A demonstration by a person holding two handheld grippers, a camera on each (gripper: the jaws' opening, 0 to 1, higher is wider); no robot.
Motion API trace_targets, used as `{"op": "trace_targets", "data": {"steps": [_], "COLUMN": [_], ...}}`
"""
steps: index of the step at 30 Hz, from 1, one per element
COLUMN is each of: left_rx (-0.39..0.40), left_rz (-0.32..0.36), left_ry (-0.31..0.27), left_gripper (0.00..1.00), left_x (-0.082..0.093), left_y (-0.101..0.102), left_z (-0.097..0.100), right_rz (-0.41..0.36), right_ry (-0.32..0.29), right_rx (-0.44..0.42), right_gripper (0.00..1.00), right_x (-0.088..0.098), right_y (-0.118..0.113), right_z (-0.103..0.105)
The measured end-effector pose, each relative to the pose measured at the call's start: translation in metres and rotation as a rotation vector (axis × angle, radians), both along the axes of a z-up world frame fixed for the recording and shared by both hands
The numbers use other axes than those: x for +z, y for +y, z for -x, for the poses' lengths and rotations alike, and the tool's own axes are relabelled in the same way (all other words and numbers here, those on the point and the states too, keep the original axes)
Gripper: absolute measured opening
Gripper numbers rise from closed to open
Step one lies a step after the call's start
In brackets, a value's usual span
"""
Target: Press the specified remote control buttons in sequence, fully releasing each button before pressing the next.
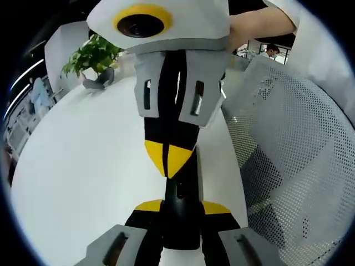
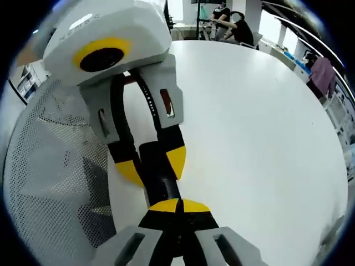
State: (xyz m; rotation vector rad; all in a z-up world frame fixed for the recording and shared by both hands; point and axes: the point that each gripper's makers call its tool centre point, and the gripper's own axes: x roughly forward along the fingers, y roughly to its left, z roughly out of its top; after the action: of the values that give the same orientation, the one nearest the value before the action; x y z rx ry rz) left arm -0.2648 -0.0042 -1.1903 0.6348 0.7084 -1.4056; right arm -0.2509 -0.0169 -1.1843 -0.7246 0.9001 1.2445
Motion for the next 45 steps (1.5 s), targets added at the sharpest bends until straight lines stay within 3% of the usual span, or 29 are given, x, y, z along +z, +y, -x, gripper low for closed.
{"op": "trace_targets", "data": {"steps": [3, 6, 7, 10, 18, 25, 28, 33, 36, 45], "left_rx": [0.008, 0.015, 0.016, 0.014, 0.007, -0.005, -0.003, 0.009, 0.014, 0.016], "left_rz": [0.004, 0.004, 0.005, 0.004, 0.008, 0.01, 0.01, 0.017, 0.024, 0.024], "left_ry": [0.001, 0.001, 0.002, 0.004, 0.007, 0.004, 0.004, 0.006, 0.008, 0.007], "left_gripper": [0.24, 0.24, 0.24, 0.24, 0.24, 0.24, 0.24, 0.24, 0.24, 0.24], "left_x": [0.0, 0.0, 0.0, 0.0, 0.001, 0.001, 0.001, 0.001, 0.001, 0.001], "left_y": [0.0, -0.001, -0.001, 0.0, -0.001, -0.001, -0.001, 0.0, 0.0, -0.001], "left_z": [0.0, 0.001, 0.0, 0.0, 0.002, 0.002, 0.002, 0.002, 0.001, 0.002], "right_rz": [-0.019, -0.104, -0.102, -0.076, -0.056, 0.018, 0.028, -0.001, -0.068, -0.066], "right_ry": [-0.023, 0.044, 0.04, -0.027, -0.088, -0.19, -0.149, -0.143, -0.037, -0.056], "right_rx": [-0.008, -0.05, -0.034, 0.023, 0.126, 0.189, 0.144, 0.133, 0.025, 0.088], "right_gripper": [0.0, 0.0, 0.0, 0.0, 0.0, 0.0, 0.0, 0.0, 0.0, 0.0], "right_x": [0.002, 0.005, 0.005, 0.003, 0.0, 0.0, 0.0, 0.002, 0.004, 0.002], "right_y": [-0.001, 0.01, 0.01, 0.01, 0.009, 0.012, 0.014, 0.012, 0.012, 0.018], "right_z": [0.001, 0.009, 0.011, 0.014, 0.02, 0.019, 0.014, 0.015, 0.015, 0.018]}}
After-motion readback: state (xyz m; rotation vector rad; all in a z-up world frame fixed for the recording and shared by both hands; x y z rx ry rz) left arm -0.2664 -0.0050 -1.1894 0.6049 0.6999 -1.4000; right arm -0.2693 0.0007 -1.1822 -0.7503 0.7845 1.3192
